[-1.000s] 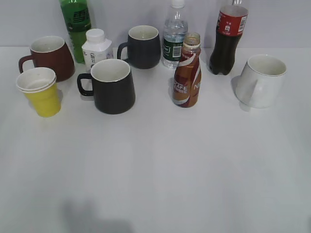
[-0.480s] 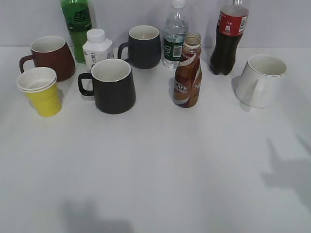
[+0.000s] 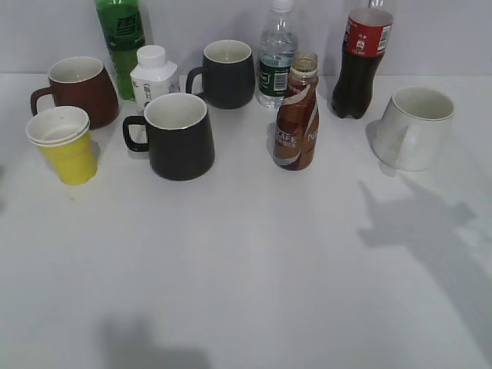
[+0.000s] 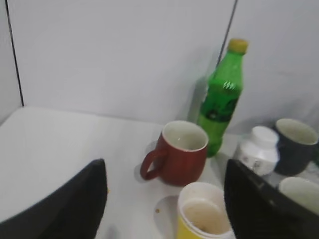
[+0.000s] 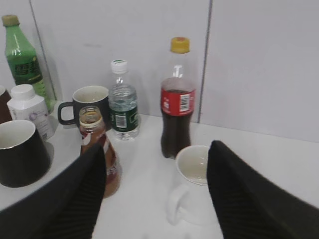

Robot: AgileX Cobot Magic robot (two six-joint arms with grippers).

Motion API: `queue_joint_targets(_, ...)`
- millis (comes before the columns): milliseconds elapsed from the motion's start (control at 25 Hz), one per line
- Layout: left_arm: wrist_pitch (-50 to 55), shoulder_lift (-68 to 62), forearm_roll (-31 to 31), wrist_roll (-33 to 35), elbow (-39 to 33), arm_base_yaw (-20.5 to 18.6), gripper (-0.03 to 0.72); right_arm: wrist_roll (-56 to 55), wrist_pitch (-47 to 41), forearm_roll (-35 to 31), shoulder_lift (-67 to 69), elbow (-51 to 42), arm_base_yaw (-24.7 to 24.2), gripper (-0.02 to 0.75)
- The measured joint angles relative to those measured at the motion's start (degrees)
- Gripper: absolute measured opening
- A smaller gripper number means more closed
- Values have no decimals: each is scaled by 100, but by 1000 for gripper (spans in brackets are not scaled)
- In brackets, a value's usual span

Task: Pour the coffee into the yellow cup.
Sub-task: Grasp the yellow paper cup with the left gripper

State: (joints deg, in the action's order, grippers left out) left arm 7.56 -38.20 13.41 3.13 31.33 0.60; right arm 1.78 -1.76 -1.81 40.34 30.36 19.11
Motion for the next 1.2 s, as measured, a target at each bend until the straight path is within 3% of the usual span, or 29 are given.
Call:
queue_joint_targets(400,-619,-2422,-288,0,-11,181,564,-3,595,-187,1521,-7,170,480)
queue_joint_targets(600,-978,-2581,-144,0,-419,732,564,-9,1006,-187,1969,-7,562,480)
queue_joint_targets(840,-1809,-2585,56,0,-1211,1317,564,-4,1453,-187,2416,-7,619,480)
queue_joint_targets(1200,-2668,-3356,-186,0,-1383,1418,591,-4,2126,-187,2947,-7,619,480)
